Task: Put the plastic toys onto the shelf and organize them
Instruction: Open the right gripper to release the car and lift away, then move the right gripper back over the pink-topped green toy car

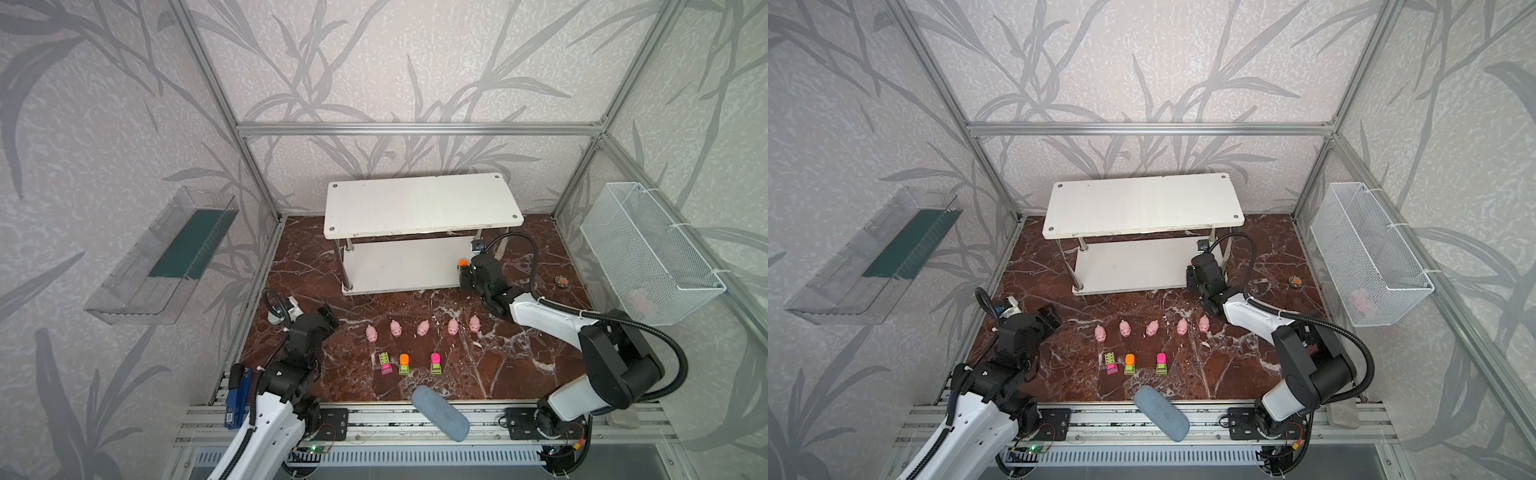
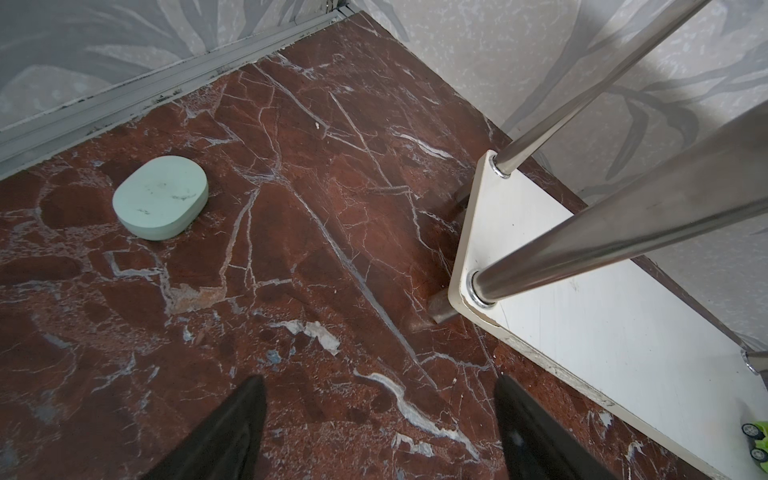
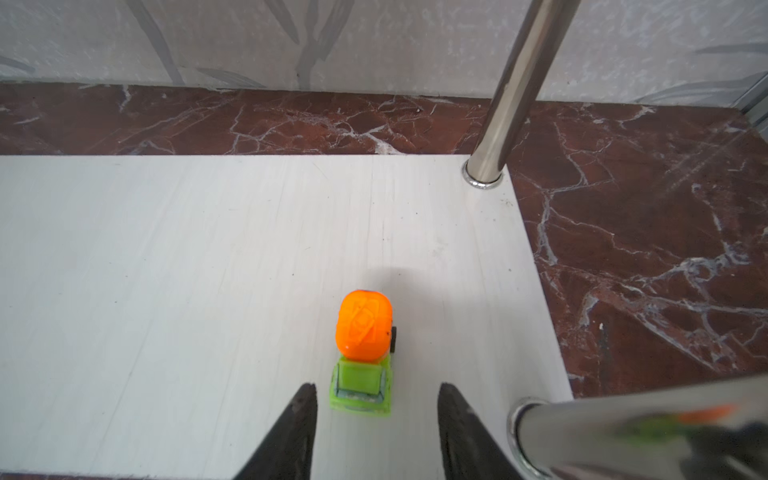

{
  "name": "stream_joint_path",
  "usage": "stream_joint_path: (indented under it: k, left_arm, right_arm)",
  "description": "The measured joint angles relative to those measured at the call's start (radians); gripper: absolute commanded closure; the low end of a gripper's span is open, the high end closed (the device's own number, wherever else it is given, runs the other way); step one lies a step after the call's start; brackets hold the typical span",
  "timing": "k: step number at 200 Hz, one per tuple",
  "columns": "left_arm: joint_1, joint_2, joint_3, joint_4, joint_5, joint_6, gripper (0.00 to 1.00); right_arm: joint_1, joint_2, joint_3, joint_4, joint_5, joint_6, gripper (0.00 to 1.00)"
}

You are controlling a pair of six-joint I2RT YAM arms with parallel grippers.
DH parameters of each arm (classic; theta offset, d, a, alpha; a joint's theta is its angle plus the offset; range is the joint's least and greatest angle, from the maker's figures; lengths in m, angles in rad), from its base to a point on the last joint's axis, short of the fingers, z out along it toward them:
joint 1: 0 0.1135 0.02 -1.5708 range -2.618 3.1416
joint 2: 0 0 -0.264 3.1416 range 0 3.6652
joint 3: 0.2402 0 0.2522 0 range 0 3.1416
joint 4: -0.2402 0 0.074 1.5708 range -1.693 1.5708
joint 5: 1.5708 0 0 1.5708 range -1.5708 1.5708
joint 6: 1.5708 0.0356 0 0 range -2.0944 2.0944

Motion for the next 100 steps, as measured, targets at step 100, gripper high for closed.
stream_joint_path:
  k: [100]
  left_arm:
    - [0.0,-0.002,0.0,-0.01,-0.005,0.003,0.16]
  right_arm:
    - [0.112,-0.459,-0.214,-0.181,-0.061,0.089,0.52]
